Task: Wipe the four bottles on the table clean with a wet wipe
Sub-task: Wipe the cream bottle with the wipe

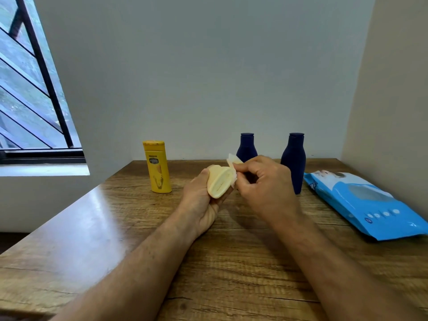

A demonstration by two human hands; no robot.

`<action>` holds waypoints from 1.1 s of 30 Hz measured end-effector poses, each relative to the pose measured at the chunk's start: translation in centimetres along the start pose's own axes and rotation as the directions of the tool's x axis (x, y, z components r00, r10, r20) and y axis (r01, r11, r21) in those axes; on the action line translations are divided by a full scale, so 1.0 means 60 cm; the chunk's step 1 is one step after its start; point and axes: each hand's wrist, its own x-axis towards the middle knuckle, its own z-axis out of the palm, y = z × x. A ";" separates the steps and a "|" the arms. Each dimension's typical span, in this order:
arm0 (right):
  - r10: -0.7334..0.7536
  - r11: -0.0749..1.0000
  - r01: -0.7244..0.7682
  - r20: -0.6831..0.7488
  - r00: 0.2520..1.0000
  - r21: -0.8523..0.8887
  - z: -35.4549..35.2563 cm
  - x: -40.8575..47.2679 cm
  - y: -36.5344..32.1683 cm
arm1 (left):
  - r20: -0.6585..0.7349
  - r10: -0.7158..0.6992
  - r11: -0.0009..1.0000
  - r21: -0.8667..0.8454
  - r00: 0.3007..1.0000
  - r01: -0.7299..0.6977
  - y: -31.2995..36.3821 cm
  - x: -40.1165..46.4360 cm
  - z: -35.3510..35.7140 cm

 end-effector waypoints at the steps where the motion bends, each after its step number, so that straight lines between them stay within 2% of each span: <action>1: 0.037 0.999 -0.037 0.023 0.999 0.018 -0.001 0.000 0.001 | -0.008 0.007 1.000 0.017 1.000 -0.007 0.000 -0.002 0.001; 4: 0.193 0.964 -0.203 0.072 0.979 0.170 -0.002 0.000 0.001 | -0.020 0.023 0.998 0.054 1.000 -0.022 0.003 0.000 0.001; 7: 0.281 0.908 -0.292 0.079 0.956 0.301 -0.005 0.005 0.002 | -0.037 0.096 0.984 0.153 0.995 -0.089 0.002 0.012 -0.003; 11: 0.287 0.867 -0.356 0.234 0.929 0.349 -0.016 0.007 0.007 | -0.044 0.251 0.924 0.309 0.967 -0.226 0.003 0.019 -0.011; 14: 0.291 0.832 -0.388 0.285 0.913 0.395 -0.018 0.006 0.009 | 0.064 0.266 0.888 0.372 0.962 -0.271 0.003 0.007 -0.012; 18: 0.346 0.776 -0.433 0.264 0.900 0.458 -0.017 0.010 0.011 | 0.235 0.276 0.810 0.466 0.932 -0.357 -0.002 -0.010 -0.004; 24: 0.350 0.765 -0.441 0.272 0.896 0.469 -0.018 0.011 0.010 | 0.328 0.367 0.697 0.522 0.871 -0.491 -0.004 -0.016 -0.007; 26: 0.365 0.722 -0.448 0.260 0.894 0.527 -0.018 0.012 0.006 | 0.367 0.364 0.659 0.548 0.856 -0.515 -0.005 -0.015 -0.007; 28: 0.407 0.674 -0.449 0.211 0.888 0.586 -0.020 0.017 0.004 | 0.403 0.387 0.581 0.592 0.829 -0.559 -0.006 -0.015 -0.011; 31: 0.490 0.628 -0.425 0.093 0.867 0.652 -0.029 0.028 0.012 | 0.473 0.438 0.358 0.689 0.765 -0.631 -0.004 -0.019 -0.016; 33: 0.461 0.679 -0.379 0.037 0.886 0.629 -0.035 0.029 0.013 | 0.478 0.442 0.229 0.758 0.759 -0.610 -0.003 -0.021 -0.017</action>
